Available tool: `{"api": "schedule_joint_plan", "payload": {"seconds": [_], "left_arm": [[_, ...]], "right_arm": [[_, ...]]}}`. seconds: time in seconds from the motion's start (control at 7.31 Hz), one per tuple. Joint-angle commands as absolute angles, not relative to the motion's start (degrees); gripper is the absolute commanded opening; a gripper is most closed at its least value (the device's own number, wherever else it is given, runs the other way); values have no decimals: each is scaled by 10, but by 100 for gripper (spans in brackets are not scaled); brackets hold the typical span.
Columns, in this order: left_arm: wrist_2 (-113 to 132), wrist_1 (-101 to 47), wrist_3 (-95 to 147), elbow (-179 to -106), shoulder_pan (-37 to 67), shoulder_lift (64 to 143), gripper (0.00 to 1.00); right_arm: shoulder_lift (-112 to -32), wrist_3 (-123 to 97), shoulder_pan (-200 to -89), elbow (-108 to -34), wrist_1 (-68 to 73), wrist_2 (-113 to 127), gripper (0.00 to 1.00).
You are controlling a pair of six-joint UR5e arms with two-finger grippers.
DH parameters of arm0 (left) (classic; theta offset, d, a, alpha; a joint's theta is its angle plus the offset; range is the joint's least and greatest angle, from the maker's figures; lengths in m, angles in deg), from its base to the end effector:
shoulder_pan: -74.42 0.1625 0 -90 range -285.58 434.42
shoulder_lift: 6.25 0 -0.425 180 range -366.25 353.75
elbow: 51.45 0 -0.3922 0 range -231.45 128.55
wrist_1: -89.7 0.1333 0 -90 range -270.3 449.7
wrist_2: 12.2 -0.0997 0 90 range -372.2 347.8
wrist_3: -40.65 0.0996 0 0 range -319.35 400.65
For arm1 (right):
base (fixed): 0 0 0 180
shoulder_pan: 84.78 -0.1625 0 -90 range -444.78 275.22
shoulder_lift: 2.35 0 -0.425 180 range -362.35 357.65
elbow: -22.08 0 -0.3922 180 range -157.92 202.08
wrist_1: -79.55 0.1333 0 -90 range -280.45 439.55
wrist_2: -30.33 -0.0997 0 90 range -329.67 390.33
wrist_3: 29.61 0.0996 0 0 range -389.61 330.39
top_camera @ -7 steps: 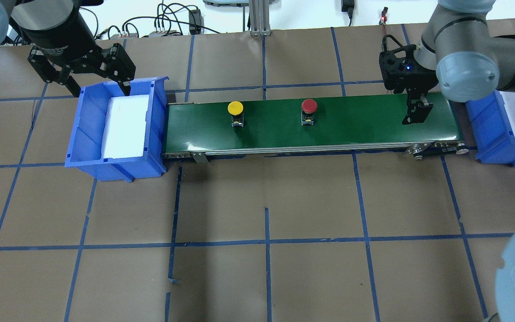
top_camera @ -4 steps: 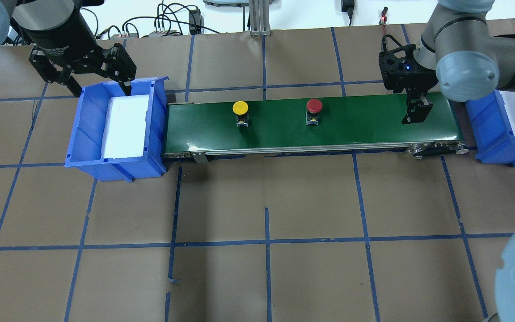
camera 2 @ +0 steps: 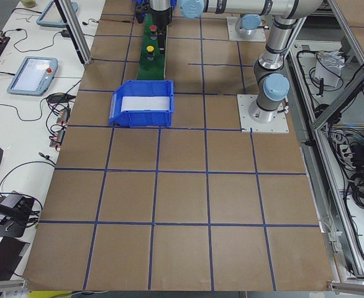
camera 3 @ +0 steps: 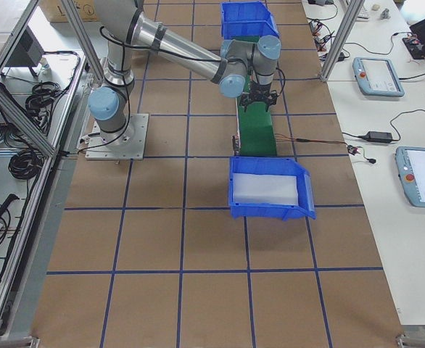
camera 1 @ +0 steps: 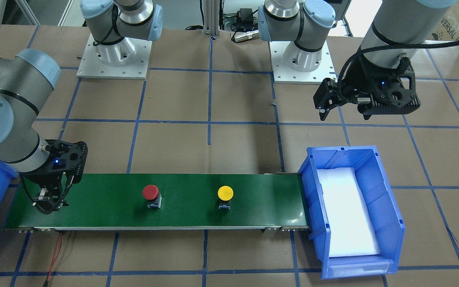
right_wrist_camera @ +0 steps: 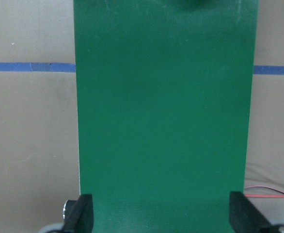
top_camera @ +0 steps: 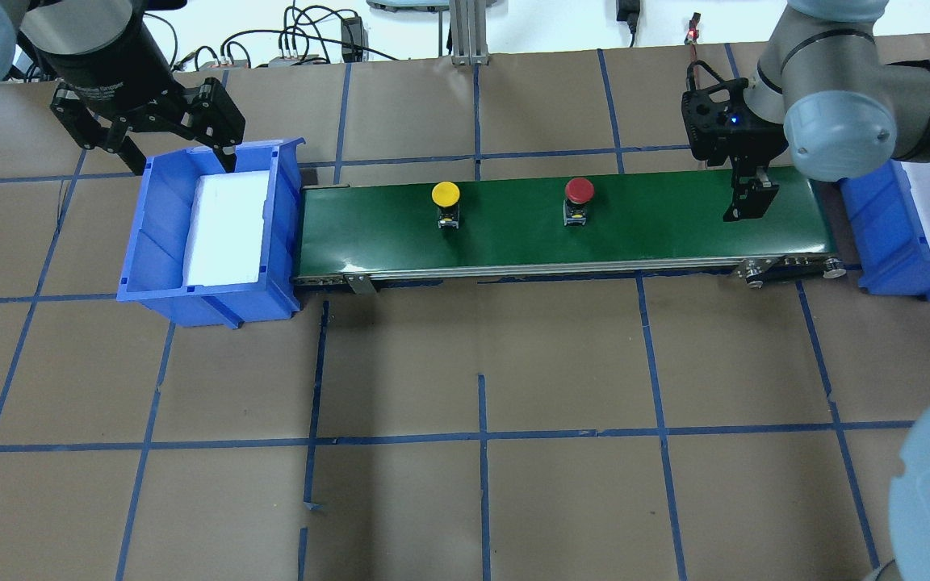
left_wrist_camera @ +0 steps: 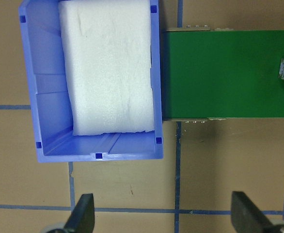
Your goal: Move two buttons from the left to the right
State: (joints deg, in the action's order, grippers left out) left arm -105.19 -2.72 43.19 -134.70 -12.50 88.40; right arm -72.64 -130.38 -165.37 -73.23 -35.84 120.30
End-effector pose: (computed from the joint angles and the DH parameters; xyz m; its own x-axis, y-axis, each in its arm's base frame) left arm -0.0997 -0.5317 0.5005 -0.9986 -0.0091 -0.0519 -0.0095 0.9999 0.0079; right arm 0.0336 -0.6128 0.2978 0.0237 -0.9997 0.0064 -0.9997 -0.0237 0.0007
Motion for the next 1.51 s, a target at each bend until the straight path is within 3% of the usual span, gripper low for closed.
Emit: {"api": "schedule_joint_plan", "payload": {"seconds": [0.0, 1.37], "left_arm": [[-1052, -28, 432, -1348, -125, 882, 100], [-1053, -26, 432, -1346, -125, 884, 100]], "right_arm": [[-721, -1304, -1655, -734, -364, 1202, 97], [-716, -1298, -1656, -738, -370, 1196, 100]]}}
